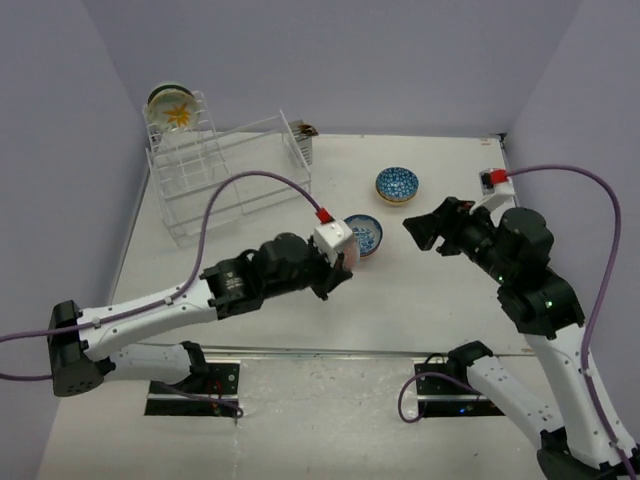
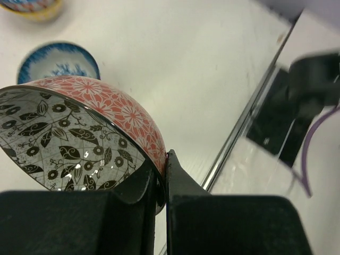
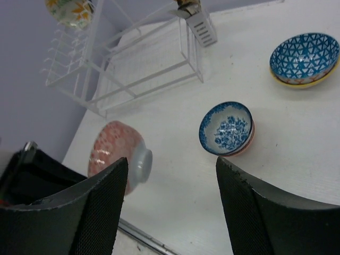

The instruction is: Unload the bowls from the dish rack

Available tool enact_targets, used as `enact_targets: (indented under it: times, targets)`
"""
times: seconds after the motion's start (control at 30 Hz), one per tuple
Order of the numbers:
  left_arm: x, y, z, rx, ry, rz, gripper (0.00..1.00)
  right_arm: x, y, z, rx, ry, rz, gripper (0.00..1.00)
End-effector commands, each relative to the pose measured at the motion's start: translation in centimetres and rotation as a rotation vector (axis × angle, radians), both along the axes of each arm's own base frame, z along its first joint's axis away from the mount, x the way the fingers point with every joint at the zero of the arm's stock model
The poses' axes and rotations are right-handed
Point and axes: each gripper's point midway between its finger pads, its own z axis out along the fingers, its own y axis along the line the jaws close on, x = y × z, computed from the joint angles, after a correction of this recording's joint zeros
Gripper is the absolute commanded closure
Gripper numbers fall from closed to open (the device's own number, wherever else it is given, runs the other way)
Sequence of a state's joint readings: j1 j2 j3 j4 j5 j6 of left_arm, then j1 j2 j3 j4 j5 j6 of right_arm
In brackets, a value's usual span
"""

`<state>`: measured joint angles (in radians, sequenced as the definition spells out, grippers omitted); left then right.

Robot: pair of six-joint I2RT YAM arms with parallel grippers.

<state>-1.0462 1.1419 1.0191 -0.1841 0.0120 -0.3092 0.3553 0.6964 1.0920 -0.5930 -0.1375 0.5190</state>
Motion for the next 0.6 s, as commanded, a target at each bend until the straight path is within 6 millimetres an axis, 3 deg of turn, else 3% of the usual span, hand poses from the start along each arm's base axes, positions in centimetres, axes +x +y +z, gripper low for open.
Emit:
enact_targets:
  times: [0.0, 0.13, 0.27, 0.57]
  targets:
    - [-2.9, -0.2, -4.5, 0.283, -0.192, -0.063, 1.00, -1.0, 2.1, -6.2, -0.139, 0.260, 0.151, 0.31]
    - [-6.6, -1.0, -8.0, 0.444, -0.317, -0.248, 1.00, -1.4, 4.0, -8.1, -0.191, 0.319, 0.235, 0.30]
    - [-9.2, -1.4, -10.0, 0.513, -0.385, -0.424, 1.00, -2.2, 5.7, -10.5, -0.250, 0.402, 0.336, 0.28]
    - [-10.2, -0.8, -11.9, 0.710, -0.370, -0.585, 1.00, -6.1, 7.0, -17.1, -0.514, 0.589, 0.455, 0.27]
